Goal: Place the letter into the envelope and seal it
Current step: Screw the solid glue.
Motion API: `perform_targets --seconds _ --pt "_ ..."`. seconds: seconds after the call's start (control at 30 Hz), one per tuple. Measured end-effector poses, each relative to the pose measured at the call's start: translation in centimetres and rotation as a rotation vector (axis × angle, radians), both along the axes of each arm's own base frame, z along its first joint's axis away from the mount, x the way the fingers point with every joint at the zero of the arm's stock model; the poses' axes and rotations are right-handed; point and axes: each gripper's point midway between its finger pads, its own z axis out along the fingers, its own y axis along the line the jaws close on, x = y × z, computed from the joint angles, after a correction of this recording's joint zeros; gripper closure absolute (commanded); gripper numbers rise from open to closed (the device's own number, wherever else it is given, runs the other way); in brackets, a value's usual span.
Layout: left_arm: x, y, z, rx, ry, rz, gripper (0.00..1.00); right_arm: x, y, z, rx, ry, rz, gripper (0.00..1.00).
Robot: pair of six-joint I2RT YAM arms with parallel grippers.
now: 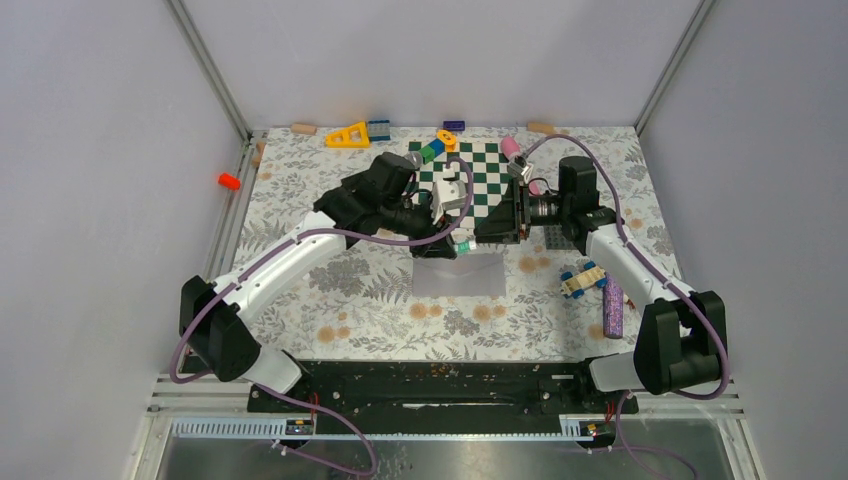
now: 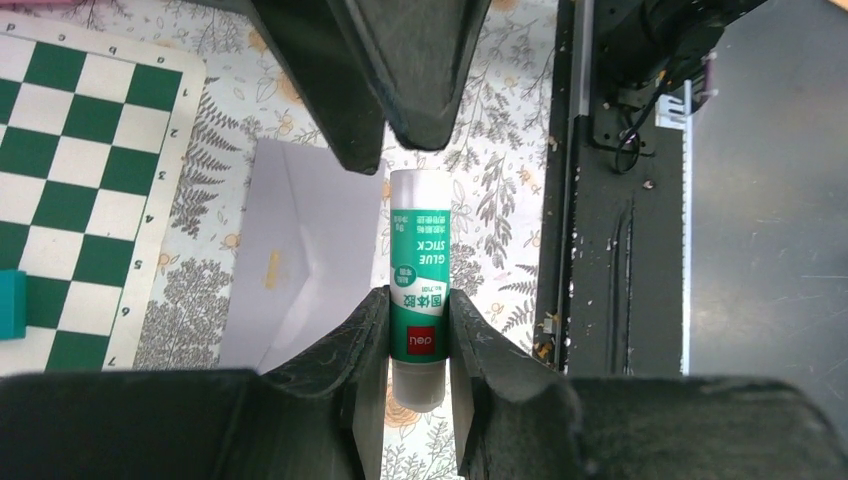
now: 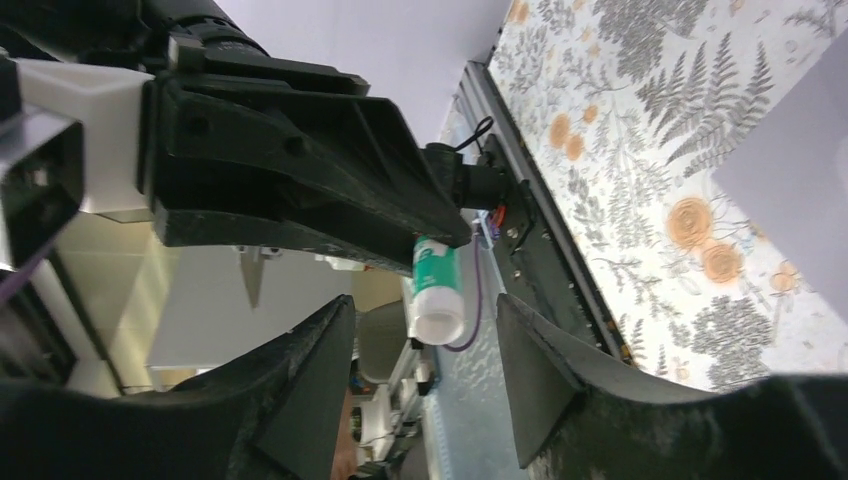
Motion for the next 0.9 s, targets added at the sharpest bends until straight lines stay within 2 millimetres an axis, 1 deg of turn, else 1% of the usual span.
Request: perform_targets --seconds 0.17,0.43,0.57,0.77,0.9 --pt "0.5 0.2 -0.6 0.031 -0.026 0.026 1.0 -0.2 0.1 0.4 0.014 0.053 0.002 0.42" --pt "1.0 0.4 -0.8 0.048 -0.04 0.052 1.0 -0.4 0.1 -0.5 -0.003 0.088 -0.008 0.42" --pt "1.0 0.4 -0.8 0.05 -0.042 0.053 1.0 -0.6 0.4 -0.6 -0.008 0.09 -0.006 0.43" --pt "1.1 0.4 -0.9 0.054 -0.045 0.059 1.0 -1.2 1.0 -0.7 -0.012 0.089 0.019 0.52" --pt "1.1 0.4 -0.8 0.053 -0.046 0.059 1.0 -1.1 1.1 -0.9 -0.017 0.089 0.016 0.54"
